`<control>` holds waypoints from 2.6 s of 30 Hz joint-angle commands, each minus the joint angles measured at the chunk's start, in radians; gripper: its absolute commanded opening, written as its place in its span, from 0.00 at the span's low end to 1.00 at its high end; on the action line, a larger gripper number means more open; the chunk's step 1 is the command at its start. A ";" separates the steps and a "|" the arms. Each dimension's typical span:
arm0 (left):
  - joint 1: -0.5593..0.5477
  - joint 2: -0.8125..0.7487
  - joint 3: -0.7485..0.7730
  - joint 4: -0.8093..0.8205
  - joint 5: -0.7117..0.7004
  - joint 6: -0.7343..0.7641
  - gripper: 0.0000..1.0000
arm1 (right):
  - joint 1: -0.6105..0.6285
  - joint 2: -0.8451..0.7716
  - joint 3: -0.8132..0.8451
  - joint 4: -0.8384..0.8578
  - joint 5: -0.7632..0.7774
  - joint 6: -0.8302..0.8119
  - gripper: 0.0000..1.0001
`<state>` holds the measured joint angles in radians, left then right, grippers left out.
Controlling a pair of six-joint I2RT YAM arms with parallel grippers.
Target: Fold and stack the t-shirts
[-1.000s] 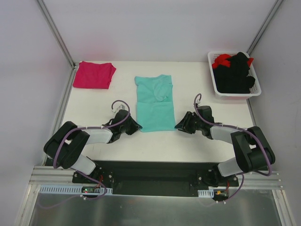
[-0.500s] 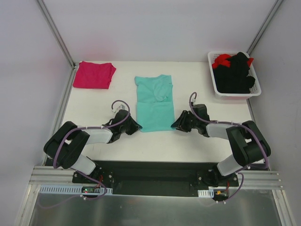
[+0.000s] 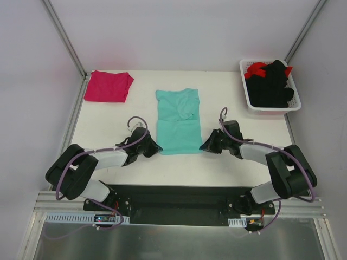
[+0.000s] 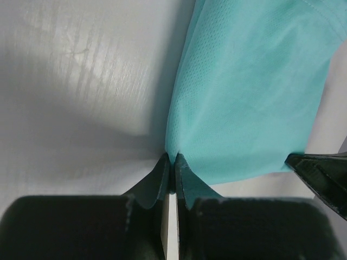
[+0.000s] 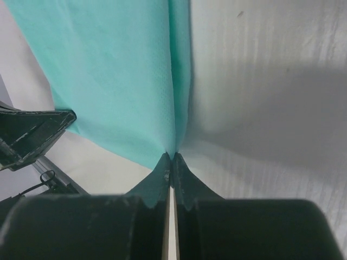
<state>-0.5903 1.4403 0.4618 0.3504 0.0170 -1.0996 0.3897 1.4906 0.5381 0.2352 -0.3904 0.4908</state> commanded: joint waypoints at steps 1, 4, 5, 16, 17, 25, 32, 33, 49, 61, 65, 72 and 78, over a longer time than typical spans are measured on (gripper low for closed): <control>-0.019 -0.112 -0.020 -0.168 -0.022 0.018 0.00 | 0.011 -0.121 -0.013 -0.098 0.039 -0.028 0.01; -0.051 -0.198 -0.051 -0.220 -0.040 -0.011 0.00 | 0.024 -0.184 -0.038 -0.141 0.047 -0.020 0.01; -0.084 -0.221 -0.066 -0.234 -0.057 -0.022 0.00 | 0.031 -0.217 -0.044 -0.158 0.048 -0.017 0.01; -0.331 -0.434 -0.074 -0.511 -0.202 -0.190 0.00 | 0.195 -0.562 -0.076 -0.433 0.205 0.058 0.01; -0.342 -0.440 -0.065 -0.527 -0.212 -0.195 0.00 | 0.202 -0.593 -0.075 -0.488 0.217 0.063 0.01; -0.411 -0.477 0.063 -0.720 -0.308 -0.232 0.00 | 0.236 -0.734 -0.026 -0.625 0.268 0.077 0.01; -0.410 -0.524 0.238 -0.907 -0.414 -0.204 0.00 | 0.241 -0.711 0.103 -0.704 0.297 0.042 0.01; -0.411 -0.528 0.254 -0.922 -0.436 -0.194 0.00 | 0.241 -0.704 0.112 -0.706 0.303 0.035 0.01; -0.349 -0.385 0.455 -0.981 -0.554 -0.091 0.00 | 0.236 -0.507 0.269 -0.662 0.352 -0.049 0.01; -0.201 -0.308 0.505 -0.927 -0.496 0.024 0.00 | 0.175 -0.379 0.342 -0.620 0.318 -0.098 0.01; -0.174 -0.262 0.515 -0.897 -0.473 0.055 0.00 | 0.158 -0.359 0.347 -0.608 0.309 -0.107 0.01; -0.149 -0.182 0.557 -0.852 -0.439 0.089 0.00 | 0.130 -0.337 0.361 -0.608 0.292 -0.129 0.01; -0.129 -0.123 0.569 -0.811 -0.417 0.104 0.00 | 0.106 -0.319 0.373 -0.605 0.286 -0.152 0.01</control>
<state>-0.7441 1.2930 0.9993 -0.4656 -0.3721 -1.0393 0.5205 1.1606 0.8631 -0.3550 -0.1246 0.3832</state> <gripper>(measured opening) 0.014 0.019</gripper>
